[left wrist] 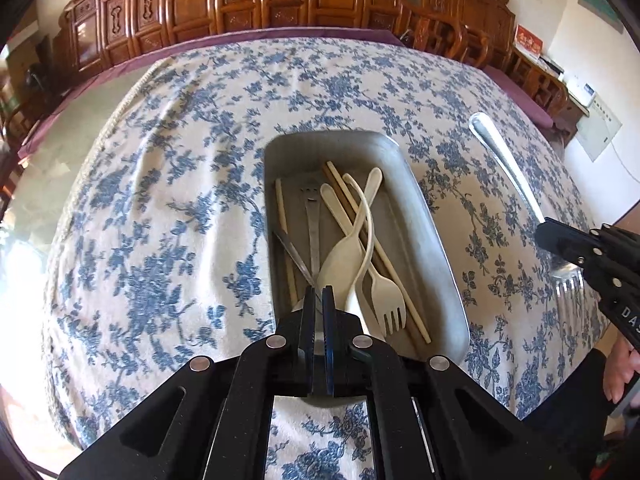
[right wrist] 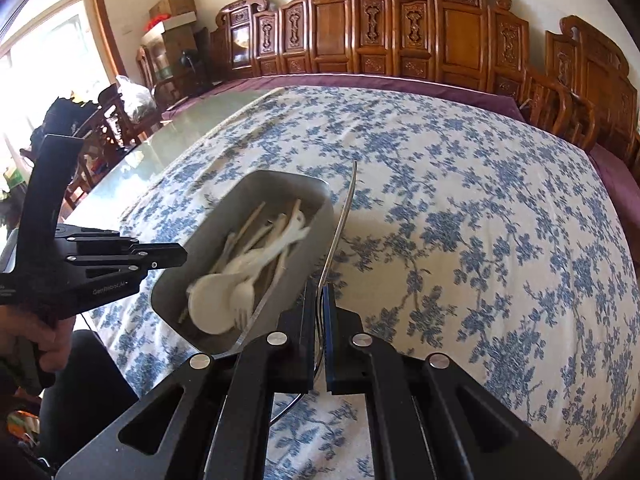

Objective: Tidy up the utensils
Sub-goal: 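Open the left tool releasing the spoon while the right tool lowers the metal fork into the tray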

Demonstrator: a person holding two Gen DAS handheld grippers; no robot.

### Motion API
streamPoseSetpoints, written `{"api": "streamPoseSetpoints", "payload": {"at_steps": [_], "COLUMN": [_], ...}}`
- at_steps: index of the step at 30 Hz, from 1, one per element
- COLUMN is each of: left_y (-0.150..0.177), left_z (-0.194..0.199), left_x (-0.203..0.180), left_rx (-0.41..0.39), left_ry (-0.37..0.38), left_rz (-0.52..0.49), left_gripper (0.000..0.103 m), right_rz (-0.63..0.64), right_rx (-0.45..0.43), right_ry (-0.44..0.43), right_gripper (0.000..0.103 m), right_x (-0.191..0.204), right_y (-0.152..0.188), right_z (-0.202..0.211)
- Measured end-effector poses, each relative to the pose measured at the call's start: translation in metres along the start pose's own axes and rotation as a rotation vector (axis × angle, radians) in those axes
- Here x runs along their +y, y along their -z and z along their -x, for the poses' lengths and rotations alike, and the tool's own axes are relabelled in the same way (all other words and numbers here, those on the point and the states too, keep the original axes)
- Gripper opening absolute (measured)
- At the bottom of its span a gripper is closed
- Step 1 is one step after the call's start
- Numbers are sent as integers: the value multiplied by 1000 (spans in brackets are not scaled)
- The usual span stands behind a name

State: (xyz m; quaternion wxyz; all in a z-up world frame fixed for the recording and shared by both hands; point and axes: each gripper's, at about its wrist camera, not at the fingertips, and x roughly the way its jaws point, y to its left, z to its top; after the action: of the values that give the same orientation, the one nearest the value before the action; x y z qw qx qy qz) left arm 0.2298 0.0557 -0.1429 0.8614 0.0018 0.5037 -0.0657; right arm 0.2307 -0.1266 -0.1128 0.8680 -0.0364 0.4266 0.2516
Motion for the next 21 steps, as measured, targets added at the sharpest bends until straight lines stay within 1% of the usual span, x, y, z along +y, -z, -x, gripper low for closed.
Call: {"api": "streamPoseSetpoints", "payload": {"at_steps": [4, 10, 14, 21], "left_y": [-1, -1, 0, 2], "left_z": [14, 33, 43, 59], "left_x": [6, 18, 26, 40], "left_rx": [-27, -59, -78, -109], "left_ry": [3, -7, -18, -29], "left_rz": [12, 25, 35, 47], "left_gripper": [2, 2, 2, 2], "right_rz": [13, 28, 32, 5], "right_rx": [-3, 11, 33, 100], "right_ry": [-24, -60, -83, -121], "right_gripper": [4, 4, 4, 4], "right_x": [14, 34, 47, 66], "right_y": [-9, -23, -28, -32], "right_z": [-4, -21, -36, -68]}}
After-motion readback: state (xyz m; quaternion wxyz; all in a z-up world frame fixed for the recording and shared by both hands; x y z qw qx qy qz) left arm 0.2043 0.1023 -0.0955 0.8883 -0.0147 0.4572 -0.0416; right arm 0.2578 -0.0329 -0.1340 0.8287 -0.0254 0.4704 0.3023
